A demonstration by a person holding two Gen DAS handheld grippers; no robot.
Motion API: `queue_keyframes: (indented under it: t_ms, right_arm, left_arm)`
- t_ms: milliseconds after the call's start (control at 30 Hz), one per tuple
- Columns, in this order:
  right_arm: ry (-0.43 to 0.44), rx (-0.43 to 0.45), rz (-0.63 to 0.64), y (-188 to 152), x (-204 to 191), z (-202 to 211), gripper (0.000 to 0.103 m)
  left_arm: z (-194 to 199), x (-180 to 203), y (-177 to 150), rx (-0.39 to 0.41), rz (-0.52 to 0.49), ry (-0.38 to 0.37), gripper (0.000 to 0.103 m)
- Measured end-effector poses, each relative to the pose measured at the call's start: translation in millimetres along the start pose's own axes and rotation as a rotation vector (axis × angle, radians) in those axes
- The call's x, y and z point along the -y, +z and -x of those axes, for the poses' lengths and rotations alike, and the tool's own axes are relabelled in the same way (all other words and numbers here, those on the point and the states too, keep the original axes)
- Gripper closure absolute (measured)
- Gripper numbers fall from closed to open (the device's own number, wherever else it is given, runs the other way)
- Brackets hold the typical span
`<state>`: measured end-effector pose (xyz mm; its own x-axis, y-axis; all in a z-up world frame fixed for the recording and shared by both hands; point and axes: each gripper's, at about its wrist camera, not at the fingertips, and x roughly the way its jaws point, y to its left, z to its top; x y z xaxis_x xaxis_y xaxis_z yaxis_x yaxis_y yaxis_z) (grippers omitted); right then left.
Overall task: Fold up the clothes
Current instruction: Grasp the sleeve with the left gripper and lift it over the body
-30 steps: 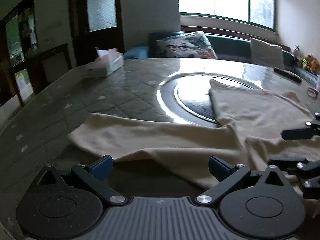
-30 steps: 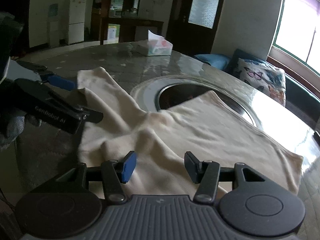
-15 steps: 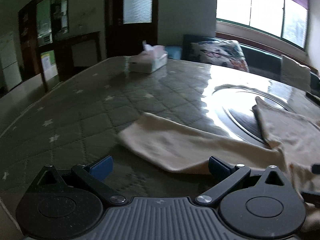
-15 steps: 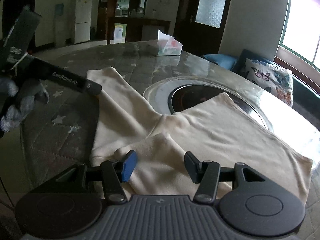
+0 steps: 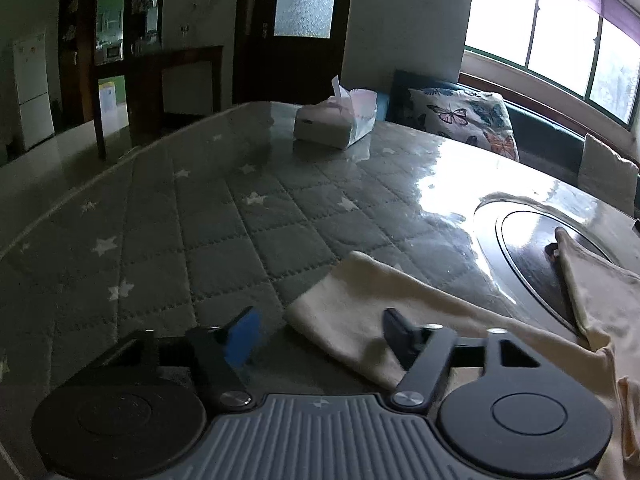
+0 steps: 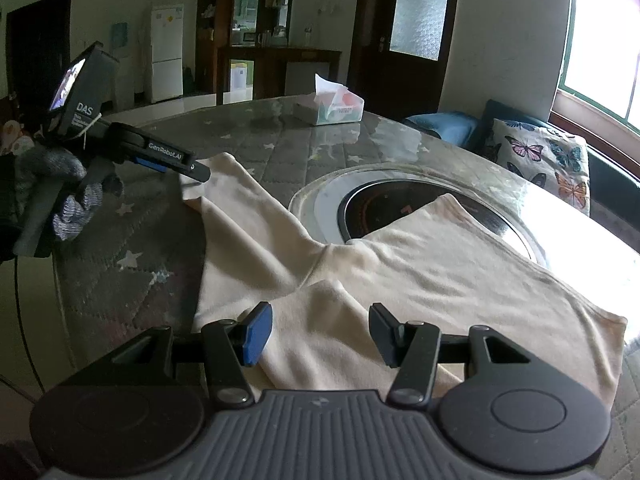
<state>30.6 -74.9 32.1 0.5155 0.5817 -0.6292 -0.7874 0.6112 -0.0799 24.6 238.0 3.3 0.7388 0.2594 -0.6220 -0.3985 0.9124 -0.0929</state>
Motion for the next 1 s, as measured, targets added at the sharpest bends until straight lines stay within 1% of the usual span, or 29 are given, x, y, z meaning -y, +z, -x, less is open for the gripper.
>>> queue_keyframes:
  t_ms: [33, 100, 167, 200, 333, 467, 700, 767, 833, 1000]
  right_arm:
    - [0.003, 0.001, -0.002, 0, 0, 1, 0.049]
    - [0.007, 0.004, -0.006, 1, -1, 1, 0.049]
    - [0.003, 0.001, -0.007, 0, -1, 1, 0.049]
    - [0.0, -0.005, -0.008, 0, -2, 0, 0.049]
    - [-0.01, -0.024, -0.009, -5, -2, -3, 0.049]
    - [-0.026, -0.01, -0.043, -4, 4, -1, 0.049]
    - [-0.014, -0.015, 0.005, -8, -8, -8, 0.049]
    - [-0.01, -0.007, -0.007, -8, -7, -7, 0.049]
    - [-0.003, -0.019, -0.006, -9, -7, -9, 0.049]
    - [-0.022, 0.007, -0.052, -15, 7, 8, 0.049]
  left_arm:
    - [0, -1, 0, 0.002, -0.001, -0.004, 0.059]
    - [-1, -1, 1, 0.004, -0.003, -0.008, 0.079]
    - [-3, -3, 4, 0.008, 0.003, -0.019, 0.089]
    - [-1, -2, 6, 0.014, 0.004, -0.027, 0.092]
    - [12, 8, 18, 0.071, -0.02, -0.05, 0.093]
    - [36, 27, 38, 0.151, -0.067, -0.085, 0.093]
    - [88, 76, 62, 0.282, -0.164, -0.196, 0.093]
    - [102, 91, 66, 0.304, -0.189, -0.229, 0.093]
    - [113, 105, 67, 0.321, -0.22, -0.262, 0.093]
    - [136, 146, 63, 0.345, -0.301, -0.352, 0.093]
